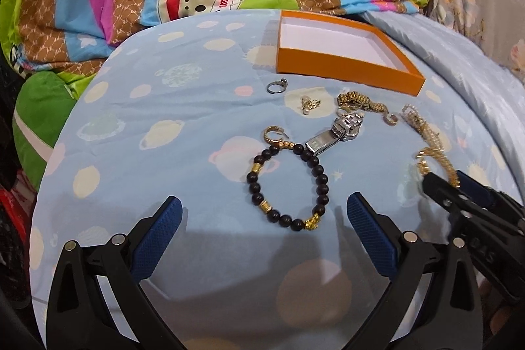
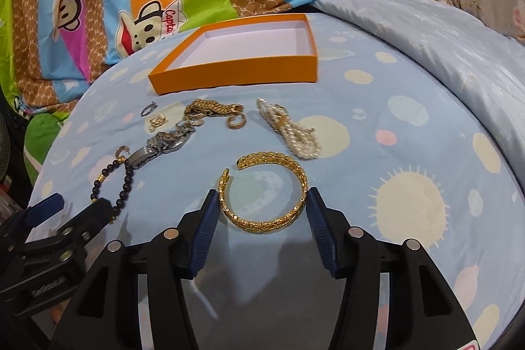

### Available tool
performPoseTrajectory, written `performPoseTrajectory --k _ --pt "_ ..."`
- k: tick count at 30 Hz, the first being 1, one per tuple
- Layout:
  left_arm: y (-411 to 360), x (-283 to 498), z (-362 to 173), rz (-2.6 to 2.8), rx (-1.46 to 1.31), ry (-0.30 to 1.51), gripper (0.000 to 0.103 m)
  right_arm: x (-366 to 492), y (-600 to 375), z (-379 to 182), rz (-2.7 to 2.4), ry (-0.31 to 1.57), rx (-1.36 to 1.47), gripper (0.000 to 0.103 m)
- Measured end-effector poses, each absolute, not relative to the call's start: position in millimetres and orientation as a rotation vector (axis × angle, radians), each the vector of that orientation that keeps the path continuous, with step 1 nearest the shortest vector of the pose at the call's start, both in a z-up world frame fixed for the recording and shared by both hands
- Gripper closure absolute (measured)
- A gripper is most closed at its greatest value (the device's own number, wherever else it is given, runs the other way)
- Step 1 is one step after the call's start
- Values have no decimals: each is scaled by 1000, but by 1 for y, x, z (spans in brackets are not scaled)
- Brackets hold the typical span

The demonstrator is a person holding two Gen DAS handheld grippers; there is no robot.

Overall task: Organize jewelry
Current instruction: 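Grasp the black bead bracelet with the left tool while the right tool grasps the gold bangle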

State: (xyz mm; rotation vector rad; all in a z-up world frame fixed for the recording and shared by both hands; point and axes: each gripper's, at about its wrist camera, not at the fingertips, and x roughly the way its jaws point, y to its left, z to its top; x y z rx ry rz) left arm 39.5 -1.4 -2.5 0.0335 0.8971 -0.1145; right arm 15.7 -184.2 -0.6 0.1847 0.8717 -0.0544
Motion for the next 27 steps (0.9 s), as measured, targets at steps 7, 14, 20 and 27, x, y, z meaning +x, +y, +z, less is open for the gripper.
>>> performPoseTrajectory --k 7,14,20,27 --pt "-4 50 -6 -99 44 925 6 12 -192 -2 -54 869 214 50" --pt "24 52 -5 -39 -24 925 16 12 -191 -2 -55 872 212 49" --pt "18 53 -9 -39 33 938 34 12 -189 -2 -58 873 203 49" --pt "15 50 -7 -80 36 911 74 12 -189 -3 -64 875 191 49"
